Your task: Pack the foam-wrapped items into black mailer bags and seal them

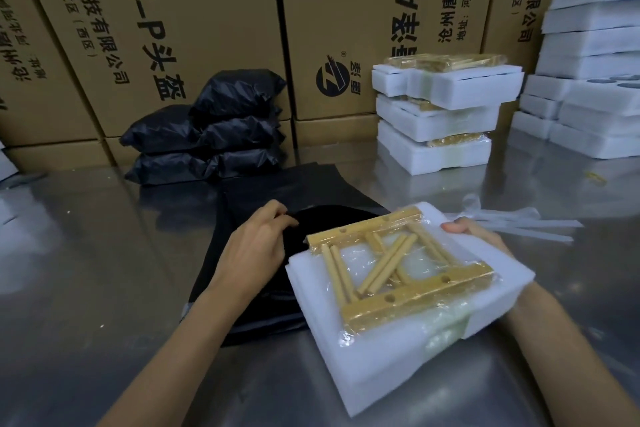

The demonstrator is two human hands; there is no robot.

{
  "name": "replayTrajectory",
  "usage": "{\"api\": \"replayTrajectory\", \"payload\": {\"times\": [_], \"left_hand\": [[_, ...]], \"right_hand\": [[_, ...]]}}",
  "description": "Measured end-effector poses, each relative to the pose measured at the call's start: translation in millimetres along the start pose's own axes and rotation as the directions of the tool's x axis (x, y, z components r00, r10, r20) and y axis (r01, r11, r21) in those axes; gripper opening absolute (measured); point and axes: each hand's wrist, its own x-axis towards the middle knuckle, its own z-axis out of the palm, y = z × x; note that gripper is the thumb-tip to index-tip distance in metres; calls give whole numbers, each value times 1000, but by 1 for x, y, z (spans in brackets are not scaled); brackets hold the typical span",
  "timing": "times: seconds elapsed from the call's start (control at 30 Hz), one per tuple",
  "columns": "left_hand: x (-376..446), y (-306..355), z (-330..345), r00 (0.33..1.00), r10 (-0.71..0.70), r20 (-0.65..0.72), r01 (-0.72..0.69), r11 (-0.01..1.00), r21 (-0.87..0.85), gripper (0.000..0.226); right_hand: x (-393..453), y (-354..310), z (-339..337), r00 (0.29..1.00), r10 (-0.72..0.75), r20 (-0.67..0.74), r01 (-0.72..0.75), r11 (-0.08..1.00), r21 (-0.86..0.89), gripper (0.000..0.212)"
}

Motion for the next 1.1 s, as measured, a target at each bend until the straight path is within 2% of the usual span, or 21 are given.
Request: {"api": "replayTrajectory", "payload": {"times": [0.13,0.23,0.3,0.37,0.5,0.6,0.83,0.93,1.03,1.1], "left_hand": [[1,-1,-1,997,62,-49,-61,998,17,42],[-1,-3,-1,998,67,-11,-67,998,14,67],[-2,0,3,999,47,14,-47,998,-35,80],[-5,7,7,1000,26,6,-25,992,-121,80],[-6,18,13,998,-11,-57,1,984,-178,77],[-6,28,15,998,44,-51,-51,986,-156,82],[14,41,8,996,-4,-89,-15,976,-218,73],[21,42,-2,991,108,-74,-121,971,-205,75],[16,50,-7,965,256,-55,-262,947,-184,81],[9,51,-6,952,280,-123,-300,934,-194,85]], "right_hand": [[3,7,-1,999,-28,-21,31,985,168,36],[6,12,2,1000,-18,9,15,965,260,28],[6,14,5,999,-39,33,27,951,308,35],[7,19,11,995,-91,33,75,938,338,34],[6,32,22,980,-159,-120,189,930,315,37],[4,37,29,945,-215,-245,269,939,213,38],[5,40,44,959,-192,-210,209,976,63,41],[10,39,51,966,-166,-199,184,980,75,44],[14,39,60,967,-138,-214,176,969,174,40],[14,40,65,972,-136,-190,187,941,281,35]]}}
